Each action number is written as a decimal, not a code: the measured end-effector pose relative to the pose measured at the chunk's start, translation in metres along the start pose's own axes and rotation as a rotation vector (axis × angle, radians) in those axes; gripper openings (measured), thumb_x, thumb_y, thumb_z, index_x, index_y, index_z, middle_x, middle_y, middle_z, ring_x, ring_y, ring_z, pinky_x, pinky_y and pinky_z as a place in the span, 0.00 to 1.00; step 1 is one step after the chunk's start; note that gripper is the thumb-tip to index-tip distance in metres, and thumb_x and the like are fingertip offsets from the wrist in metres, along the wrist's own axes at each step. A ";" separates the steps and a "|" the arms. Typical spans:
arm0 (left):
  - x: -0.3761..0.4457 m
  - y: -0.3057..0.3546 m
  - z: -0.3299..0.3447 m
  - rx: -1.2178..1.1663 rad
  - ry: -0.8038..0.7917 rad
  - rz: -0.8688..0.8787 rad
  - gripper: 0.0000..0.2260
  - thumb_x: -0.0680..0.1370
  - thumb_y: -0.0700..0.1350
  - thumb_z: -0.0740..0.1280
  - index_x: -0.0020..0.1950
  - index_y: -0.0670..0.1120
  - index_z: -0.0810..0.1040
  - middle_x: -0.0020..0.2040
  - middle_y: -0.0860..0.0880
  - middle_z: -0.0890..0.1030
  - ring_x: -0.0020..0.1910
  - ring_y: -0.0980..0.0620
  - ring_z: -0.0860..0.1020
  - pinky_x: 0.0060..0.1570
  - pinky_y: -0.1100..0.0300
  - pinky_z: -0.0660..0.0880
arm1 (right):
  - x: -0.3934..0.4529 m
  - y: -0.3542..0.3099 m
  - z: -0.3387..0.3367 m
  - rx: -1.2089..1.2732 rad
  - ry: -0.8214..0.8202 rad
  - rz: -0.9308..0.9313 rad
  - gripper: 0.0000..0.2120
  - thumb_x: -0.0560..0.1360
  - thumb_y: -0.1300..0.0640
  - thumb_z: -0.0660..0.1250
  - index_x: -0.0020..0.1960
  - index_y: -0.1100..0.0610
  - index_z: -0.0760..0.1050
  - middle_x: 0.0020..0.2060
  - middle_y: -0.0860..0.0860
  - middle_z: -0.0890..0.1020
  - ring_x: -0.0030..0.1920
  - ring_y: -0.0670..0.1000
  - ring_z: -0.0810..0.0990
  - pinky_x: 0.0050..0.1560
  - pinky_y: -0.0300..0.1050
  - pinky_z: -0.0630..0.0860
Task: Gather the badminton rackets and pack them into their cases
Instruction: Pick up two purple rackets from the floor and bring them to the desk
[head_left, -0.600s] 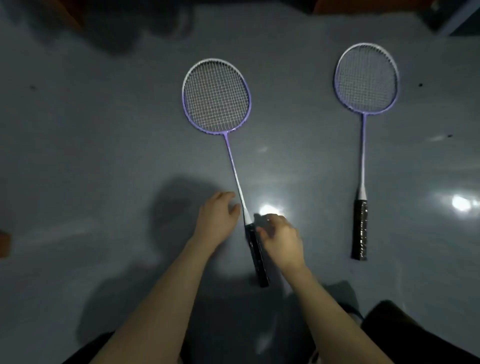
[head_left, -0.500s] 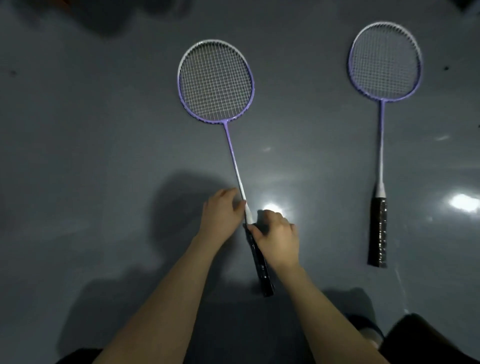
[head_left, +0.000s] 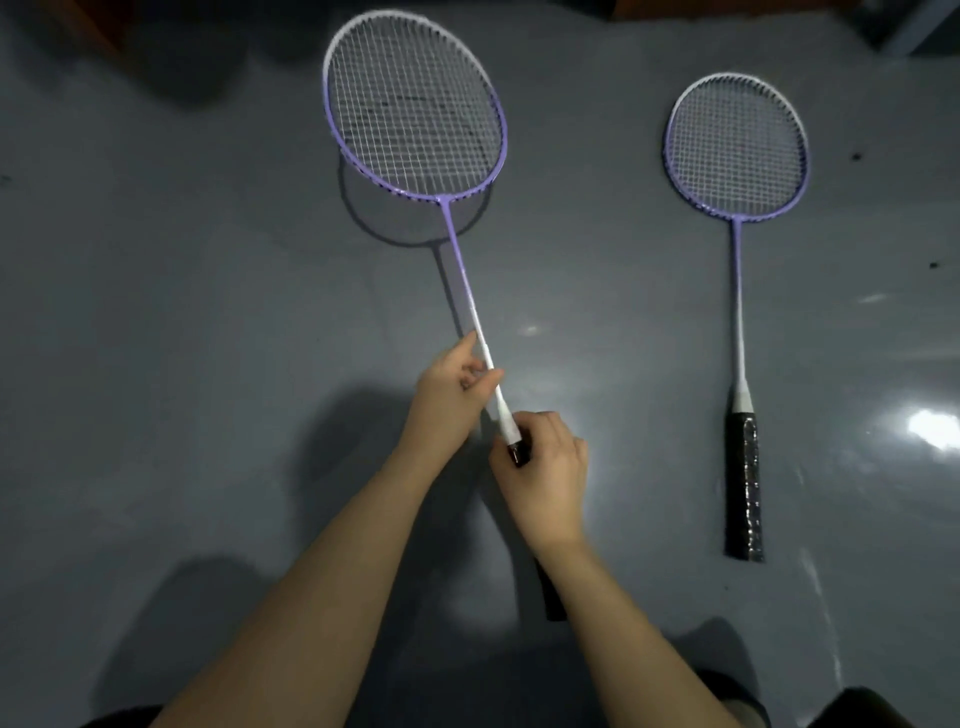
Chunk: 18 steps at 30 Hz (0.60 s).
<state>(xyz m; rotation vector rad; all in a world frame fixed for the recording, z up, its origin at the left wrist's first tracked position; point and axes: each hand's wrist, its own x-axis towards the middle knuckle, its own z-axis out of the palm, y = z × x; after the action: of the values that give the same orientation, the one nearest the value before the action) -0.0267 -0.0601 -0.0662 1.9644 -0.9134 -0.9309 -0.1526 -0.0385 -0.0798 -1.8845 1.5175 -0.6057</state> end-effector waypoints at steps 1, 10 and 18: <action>0.004 0.009 0.003 -0.051 0.015 0.009 0.22 0.73 0.37 0.68 0.67 0.46 0.71 0.35 0.53 0.74 0.31 0.62 0.72 0.41 0.72 0.69 | 0.004 -0.002 -0.006 0.022 0.036 0.003 0.10 0.67 0.52 0.59 0.41 0.55 0.76 0.35 0.49 0.77 0.38 0.52 0.77 0.43 0.46 0.67; 0.013 0.047 0.059 -0.155 0.116 0.066 0.25 0.71 0.43 0.60 0.69 0.49 0.69 0.37 0.50 0.69 0.32 0.51 0.70 0.41 0.53 0.71 | 0.040 0.047 -0.078 0.134 0.076 0.028 0.17 0.73 0.43 0.59 0.53 0.52 0.79 0.46 0.48 0.80 0.47 0.51 0.78 0.52 0.58 0.73; -0.012 0.054 0.101 0.053 0.111 0.228 0.18 0.75 0.35 0.64 0.65 0.41 0.73 0.41 0.47 0.71 0.33 0.53 0.69 0.38 0.77 0.65 | 0.055 0.138 -0.111 -0.363 0.058 0.532 0.32 0.75 0.44 0.64 0.74 0.49 0.57 0.68 0.58 0.64 0.66 0.63 0.63 0.66 0.58 0.55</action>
<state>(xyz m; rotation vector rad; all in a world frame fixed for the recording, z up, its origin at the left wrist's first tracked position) -0.1315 -0.1080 -0.0613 1.8876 -1.0810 -0.6678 -0.3110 -0.1316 -0.1048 -1.6024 2.1712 -0.1460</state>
